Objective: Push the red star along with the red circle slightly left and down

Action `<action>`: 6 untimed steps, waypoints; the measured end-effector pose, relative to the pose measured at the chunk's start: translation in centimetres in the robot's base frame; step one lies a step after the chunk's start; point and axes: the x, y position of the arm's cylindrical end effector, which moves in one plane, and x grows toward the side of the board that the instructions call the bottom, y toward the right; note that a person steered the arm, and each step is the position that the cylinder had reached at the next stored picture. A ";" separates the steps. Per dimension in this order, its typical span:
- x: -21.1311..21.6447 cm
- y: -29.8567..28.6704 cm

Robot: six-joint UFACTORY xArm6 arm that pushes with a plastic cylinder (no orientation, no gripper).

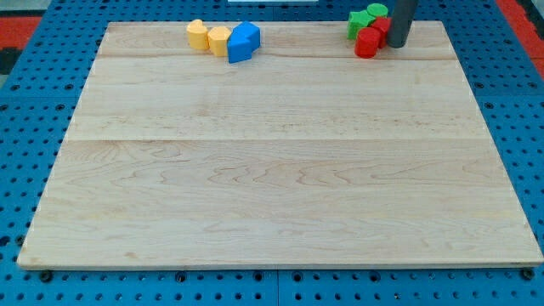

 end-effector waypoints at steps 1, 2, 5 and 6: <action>0.0 0.0; 0.3 0.1; -5.5 8.7; -5.0 2.1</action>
